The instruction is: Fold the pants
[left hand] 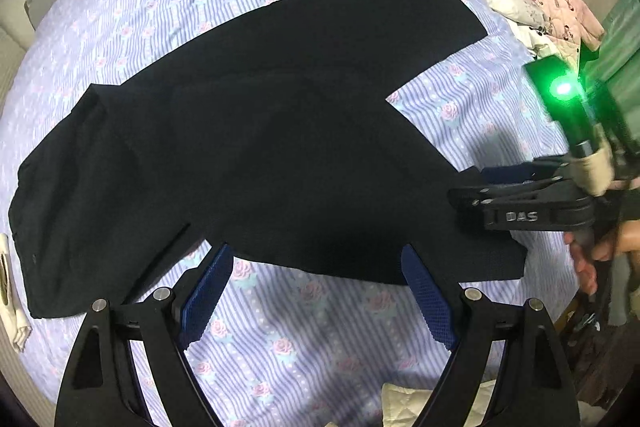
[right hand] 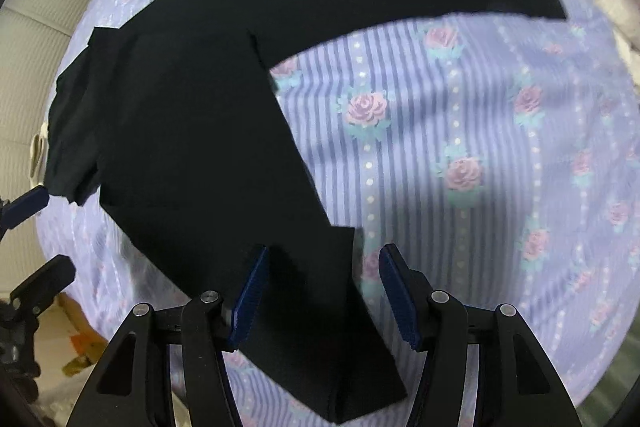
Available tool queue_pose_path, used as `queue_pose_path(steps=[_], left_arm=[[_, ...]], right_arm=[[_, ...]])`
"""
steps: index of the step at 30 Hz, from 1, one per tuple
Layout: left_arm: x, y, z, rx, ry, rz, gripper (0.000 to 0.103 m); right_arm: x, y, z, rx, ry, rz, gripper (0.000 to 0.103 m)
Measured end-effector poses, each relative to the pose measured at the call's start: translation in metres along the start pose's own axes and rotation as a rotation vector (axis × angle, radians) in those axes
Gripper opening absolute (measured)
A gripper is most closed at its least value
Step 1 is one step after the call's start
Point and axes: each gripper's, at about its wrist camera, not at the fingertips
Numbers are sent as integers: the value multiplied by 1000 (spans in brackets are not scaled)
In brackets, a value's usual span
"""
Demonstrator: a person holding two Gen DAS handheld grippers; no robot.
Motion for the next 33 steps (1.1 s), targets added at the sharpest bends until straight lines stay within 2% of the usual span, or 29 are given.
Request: queue_pose_path(steps=[2,4,5,7,8,14,17,20,25,33], left_arm=[[1,0,3,3,-7,-2,86],[2,0,4,5,-14,-4,86],[2,0,4,3,-14,-5,86],[3,0,3,-4,-8,-10,86],[4,0,2,-5,-5,-10,86],[12,2,-4,-18,25,-3,86],[20,6,-6,-8,36,9,86],[31,15,-9,0,56,51,86],[54,35,-17,16,78,138,86],[119,31,-23,37,65,229,86]], right_arm=[[1,-8,4,10,-22,-12,56],[1,-6,3,1,-22,-6,40],[0,-3,2,13,-22,3,24],[-3,7,-3,1,-16,27,18],[-5,14,-6,-9,-5,45,11],[-9,58,-18,7,-5,167,7],[-8,76,-18,-23,-10,220,6],[1,98,-16,-97,-27,313,5],[45,143,-6,-166,-35,462,5],[131,179,11,-308,27,596,5]])
Point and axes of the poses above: each gripper's, at about its wrist camera, not at the fingertips, and y roughly against the way its jaws point, z to its right, x to its top, and after that the axes turned 9 degrees about x, right-handed
